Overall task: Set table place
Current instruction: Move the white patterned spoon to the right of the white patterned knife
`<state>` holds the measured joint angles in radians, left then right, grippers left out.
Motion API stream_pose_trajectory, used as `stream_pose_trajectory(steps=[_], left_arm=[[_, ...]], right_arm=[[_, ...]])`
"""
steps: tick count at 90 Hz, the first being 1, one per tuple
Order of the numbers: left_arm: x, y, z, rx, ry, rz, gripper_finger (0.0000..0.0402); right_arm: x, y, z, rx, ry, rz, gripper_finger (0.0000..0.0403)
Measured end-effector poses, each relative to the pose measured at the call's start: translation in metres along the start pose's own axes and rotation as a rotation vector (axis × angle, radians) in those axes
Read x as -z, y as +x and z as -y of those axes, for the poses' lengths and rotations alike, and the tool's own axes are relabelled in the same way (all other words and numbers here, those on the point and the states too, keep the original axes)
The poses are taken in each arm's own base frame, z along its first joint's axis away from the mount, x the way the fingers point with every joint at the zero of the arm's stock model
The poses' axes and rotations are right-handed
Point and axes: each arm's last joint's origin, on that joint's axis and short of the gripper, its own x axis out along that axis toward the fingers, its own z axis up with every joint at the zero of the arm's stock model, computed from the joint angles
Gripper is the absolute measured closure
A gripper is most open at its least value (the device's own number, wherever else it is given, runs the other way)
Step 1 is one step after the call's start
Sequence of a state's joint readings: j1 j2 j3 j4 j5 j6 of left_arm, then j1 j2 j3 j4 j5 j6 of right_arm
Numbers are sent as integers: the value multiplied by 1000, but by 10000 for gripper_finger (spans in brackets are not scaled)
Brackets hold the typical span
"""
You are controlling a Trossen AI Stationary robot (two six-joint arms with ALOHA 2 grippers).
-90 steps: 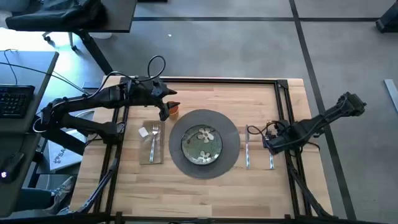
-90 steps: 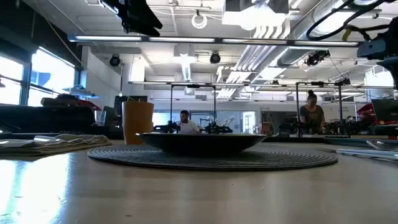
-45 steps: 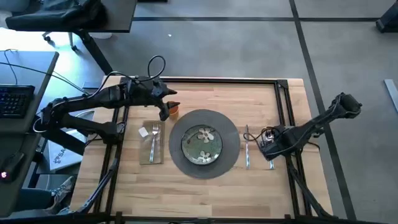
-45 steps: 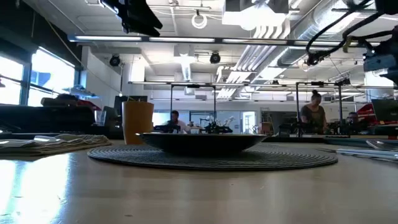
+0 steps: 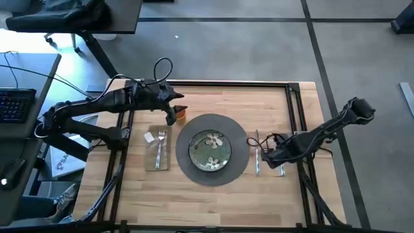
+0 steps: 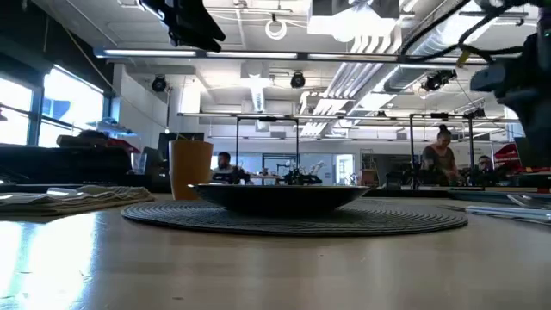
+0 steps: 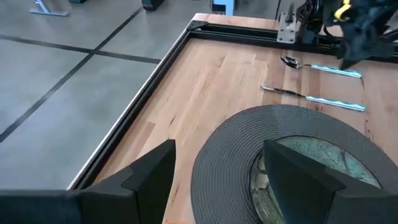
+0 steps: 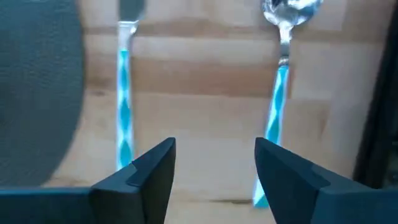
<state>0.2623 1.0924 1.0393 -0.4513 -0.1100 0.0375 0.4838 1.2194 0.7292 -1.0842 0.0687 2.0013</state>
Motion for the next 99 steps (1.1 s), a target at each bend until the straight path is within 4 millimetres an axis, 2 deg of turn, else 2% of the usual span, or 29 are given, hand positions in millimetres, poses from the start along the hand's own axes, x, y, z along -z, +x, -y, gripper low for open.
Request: stream_pose_trajectory(steps=[21, 39, 56, 99], left_arm=[[0, 0, 0, 2, 1, -1, 179], [0, 0, 0, 3, 10, 0, 179], [0, 0, 0, 3, 19, 0, 179], [1, 2, 0, 3, 18, -8, 179]], right_arm=[[12, 26, 6, -8, -2, -134, 208], [6, 26, 21, 136, 3, -74, 209], [4, 26, 23, 145, -7, -52, 209], [-1, 59, 36, 125, 57, -65, 209]])
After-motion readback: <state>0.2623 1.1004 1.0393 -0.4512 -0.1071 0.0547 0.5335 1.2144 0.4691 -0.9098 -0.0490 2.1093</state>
